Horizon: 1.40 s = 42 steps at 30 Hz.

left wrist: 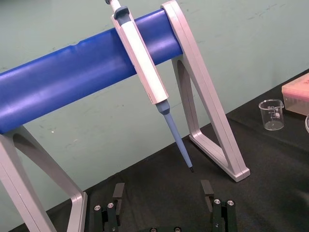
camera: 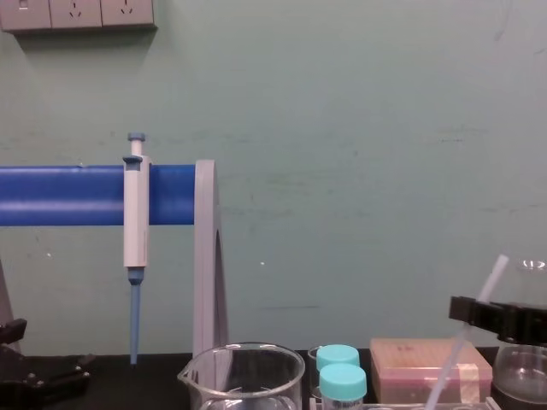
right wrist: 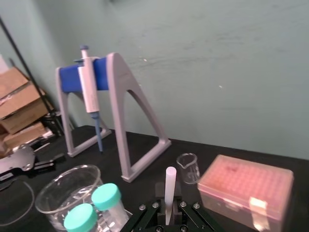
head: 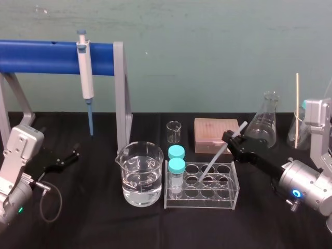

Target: Pick up the stirring rod with one hand, then place it down.

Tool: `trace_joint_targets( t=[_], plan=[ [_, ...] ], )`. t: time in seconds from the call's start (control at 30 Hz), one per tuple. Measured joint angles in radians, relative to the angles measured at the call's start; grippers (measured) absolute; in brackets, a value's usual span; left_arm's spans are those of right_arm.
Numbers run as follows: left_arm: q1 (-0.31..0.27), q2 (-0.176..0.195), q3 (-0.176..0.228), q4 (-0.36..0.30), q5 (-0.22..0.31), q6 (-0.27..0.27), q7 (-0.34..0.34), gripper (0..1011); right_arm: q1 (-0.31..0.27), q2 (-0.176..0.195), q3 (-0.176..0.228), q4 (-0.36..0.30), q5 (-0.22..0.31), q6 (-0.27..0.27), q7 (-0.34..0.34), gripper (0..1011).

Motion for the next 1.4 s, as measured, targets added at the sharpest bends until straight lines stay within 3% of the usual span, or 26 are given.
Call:
trace_joint_targets(
  t=[0.4,0.63,1.4],
  plan=[
    [0.000,0.000,0.000,0.000,0.000,0.000,0.000,1000,0.043,0.024,-0.061,-0.002,-0.061,-0.030,0.072,79],
    [0.000,0.000,0.000,0.000,0.000,0.000,0.000,1000,0.046,0.041,-0.070,-0.018,-0.093,-0.040,0.081,78],
    [0.000,0.000,0.000,0.000,0.000,0.000,0.000,1000,0.090,0.071,0.021,-0.130,-0.105,-0.127,0.103,79]
  ],
)
